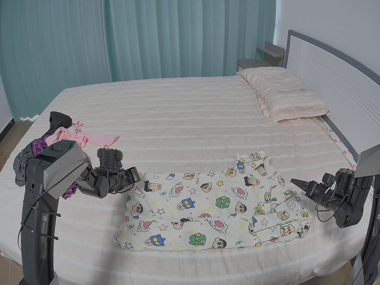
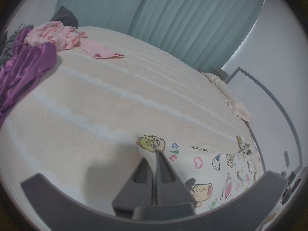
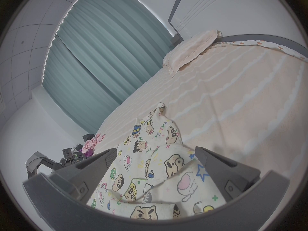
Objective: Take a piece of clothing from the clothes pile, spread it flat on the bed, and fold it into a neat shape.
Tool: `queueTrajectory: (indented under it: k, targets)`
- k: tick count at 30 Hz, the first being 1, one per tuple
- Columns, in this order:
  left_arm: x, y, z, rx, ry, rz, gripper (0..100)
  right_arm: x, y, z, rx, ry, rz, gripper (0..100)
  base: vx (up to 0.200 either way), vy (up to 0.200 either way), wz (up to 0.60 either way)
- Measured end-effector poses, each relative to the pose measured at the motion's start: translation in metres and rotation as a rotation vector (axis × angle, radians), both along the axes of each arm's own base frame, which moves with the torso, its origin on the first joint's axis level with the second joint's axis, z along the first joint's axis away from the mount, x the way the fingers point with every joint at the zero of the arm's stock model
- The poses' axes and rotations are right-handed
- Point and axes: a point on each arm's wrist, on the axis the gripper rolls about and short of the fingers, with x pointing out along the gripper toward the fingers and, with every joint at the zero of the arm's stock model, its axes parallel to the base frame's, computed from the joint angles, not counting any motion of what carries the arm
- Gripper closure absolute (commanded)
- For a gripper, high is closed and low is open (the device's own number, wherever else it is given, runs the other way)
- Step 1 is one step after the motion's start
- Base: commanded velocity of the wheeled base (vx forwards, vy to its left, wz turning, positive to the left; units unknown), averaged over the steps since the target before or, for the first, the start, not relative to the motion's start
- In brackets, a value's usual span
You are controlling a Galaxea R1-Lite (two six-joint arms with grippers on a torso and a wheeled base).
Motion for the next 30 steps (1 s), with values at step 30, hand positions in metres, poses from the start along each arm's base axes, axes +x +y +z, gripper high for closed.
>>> queueTrajectory:
  k: [30]
  targets:
    - [-0.019, -0.027, 0.024, 0.063, -0.025, 0.037, 100, 0.160, 0.074, 0.013, -0.088, 0.031, -0.018, 0, 0.000, 0.000, 0.00]
